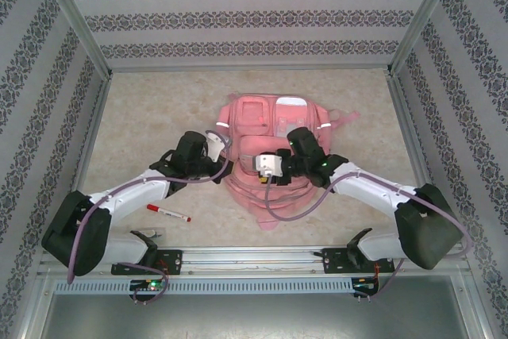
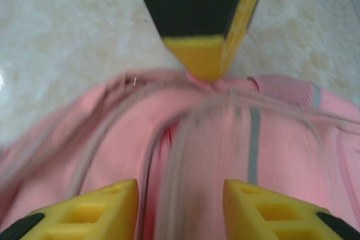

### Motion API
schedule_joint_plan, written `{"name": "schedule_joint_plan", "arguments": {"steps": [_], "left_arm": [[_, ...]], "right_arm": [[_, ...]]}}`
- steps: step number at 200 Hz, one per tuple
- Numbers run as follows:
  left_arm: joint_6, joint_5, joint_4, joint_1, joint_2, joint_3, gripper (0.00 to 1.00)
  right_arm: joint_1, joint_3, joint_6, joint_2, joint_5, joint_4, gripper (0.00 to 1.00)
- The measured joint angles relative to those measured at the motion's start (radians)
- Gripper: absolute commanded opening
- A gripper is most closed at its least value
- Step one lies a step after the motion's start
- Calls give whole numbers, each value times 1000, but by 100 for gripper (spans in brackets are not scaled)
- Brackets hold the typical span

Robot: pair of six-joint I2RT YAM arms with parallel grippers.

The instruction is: Pack the student bag

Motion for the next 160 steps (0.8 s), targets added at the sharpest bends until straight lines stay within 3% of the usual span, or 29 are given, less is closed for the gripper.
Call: {"name": "schedule_joint_plan", "arguments": {"steps": [21, 43, 57, 88, 109, 113, 122, 127, 137, 160], "left_arm": [[-24, 2, 13, -39, -26, -11, 0], [-30, -23, 15, -46, -49, -17, 0], [-26, -59, 17, -48, -68, -26, 0], [23, -174, 18, -44, -111, -58, 0], [72, -180, 25, -17, -92, -58, 0], [83, -167, 30, -10, -83, -58, 9], [122, -121, 42, 2, -61, -58, 50], [143, -88, 51, 6, -47, -58, 63], [186, -14, 69, 6, -22, -58, 67], [283, 132, 104, 6, 27, -58, 67]], "right_arm": [[51, 12, 26, 46, 90, 31, 41], [84, 18, 16, 78, 185, 56, 12], [92, 18, -4, 76, 203, 62, 1], [66, 9, -63, 34, 151, 54, 0], [44, -3, -90, -2, 105, 47, 0], [40, -5, -93, -6, 96, 44, 0], [31, -10, -99, -15, 78, 38, 0], [26, -13, -103, -19, 66, 36, 0], [16, -17, -108, -24, 44, 31, 0], [-9, -18, -111, -34, -3, 21, 0]]}}
